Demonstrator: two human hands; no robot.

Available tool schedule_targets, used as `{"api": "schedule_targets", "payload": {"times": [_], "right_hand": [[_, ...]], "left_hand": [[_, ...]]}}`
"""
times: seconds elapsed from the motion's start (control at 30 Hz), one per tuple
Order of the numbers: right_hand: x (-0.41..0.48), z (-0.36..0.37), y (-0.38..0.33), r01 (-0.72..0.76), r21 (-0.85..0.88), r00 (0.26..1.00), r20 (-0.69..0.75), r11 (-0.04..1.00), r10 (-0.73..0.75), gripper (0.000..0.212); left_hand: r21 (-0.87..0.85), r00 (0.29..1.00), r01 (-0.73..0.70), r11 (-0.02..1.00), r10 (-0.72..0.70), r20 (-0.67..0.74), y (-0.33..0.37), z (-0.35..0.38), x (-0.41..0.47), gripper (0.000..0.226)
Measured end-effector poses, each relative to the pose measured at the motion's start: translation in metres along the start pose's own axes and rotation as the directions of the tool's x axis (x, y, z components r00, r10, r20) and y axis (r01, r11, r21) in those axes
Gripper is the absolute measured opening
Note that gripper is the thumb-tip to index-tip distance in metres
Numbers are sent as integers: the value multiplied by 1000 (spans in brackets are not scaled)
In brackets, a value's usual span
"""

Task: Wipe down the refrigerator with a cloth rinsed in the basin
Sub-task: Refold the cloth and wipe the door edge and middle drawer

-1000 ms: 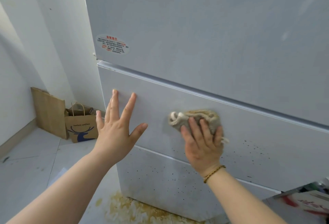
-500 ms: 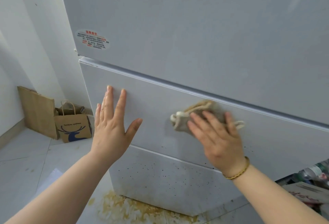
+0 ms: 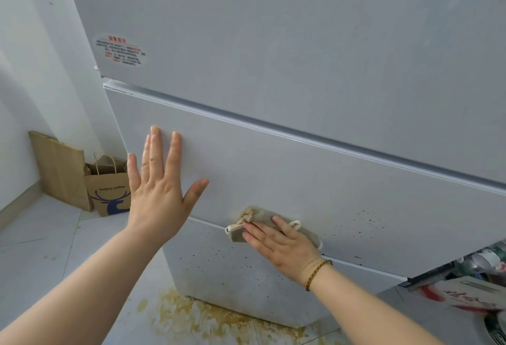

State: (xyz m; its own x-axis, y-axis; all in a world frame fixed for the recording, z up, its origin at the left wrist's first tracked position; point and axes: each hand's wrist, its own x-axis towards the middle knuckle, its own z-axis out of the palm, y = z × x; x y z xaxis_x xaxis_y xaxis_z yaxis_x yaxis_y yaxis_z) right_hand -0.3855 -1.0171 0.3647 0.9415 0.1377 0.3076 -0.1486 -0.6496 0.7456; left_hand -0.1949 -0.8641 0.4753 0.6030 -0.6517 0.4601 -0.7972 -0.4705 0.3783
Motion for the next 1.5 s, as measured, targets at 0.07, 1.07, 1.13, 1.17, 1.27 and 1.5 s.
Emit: {"api": "schedule_targets", "payload": {"times": [0.07,1.07,1.13,1.17,1.27,1.5], "right_hand": [[1,-15,18,-14,-4,1000,-21,1000,14,51],[-24,-53,102,-492,42,778,-426,869,461,36],[-27,-40,88,-528,44,758,-426,848,494,34],[-30,-32,78,-523,36,771,-407,851,491,36],[-46,-12,49,-385,-18,887,-284,923,364,51],[-57,-28,67,-186,-95,977,-125,978,174,43]], "left_hand": [[50,999,-37,998,36,25,2,-4,-1,85],[-11,990,-127,992,126,-65,15,9,-8,76],[16,983,-177,984,177,-51,19,9,-12,70],[30,976,-213,976,215,-42,22,11,-14,69],[38,938,-343,939,344,-37,34,23,-20,61],[93,924,-371,924,377,-60,46,41,-24,59]]}}
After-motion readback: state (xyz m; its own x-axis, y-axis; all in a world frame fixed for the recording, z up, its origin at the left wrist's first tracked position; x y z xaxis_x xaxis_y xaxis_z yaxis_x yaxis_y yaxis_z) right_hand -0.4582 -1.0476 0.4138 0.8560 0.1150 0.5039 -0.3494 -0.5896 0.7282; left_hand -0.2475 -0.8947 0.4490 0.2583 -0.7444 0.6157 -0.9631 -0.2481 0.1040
